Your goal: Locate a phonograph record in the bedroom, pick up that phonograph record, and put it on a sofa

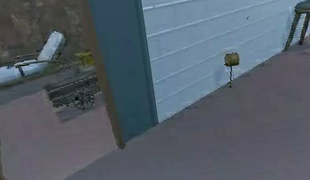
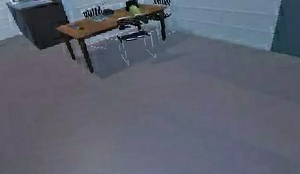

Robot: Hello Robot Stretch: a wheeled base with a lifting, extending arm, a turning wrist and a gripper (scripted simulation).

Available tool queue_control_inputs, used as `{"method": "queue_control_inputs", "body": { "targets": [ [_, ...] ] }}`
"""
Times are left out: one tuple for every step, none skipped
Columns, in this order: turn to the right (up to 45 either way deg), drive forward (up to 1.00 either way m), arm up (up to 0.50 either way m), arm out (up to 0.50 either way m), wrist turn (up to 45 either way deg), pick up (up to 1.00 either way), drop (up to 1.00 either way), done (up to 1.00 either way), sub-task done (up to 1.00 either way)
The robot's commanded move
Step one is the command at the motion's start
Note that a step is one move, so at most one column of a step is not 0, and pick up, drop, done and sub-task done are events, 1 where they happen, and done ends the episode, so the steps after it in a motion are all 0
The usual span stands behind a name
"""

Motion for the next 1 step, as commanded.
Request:
{"method": "queue_control_inputs", "body": {
  "targets": [
    [45.0, 0.00, 0.00, 0.00, 0.0, 0.00, 0.00, 0.00, 0.00]
  ]
}}
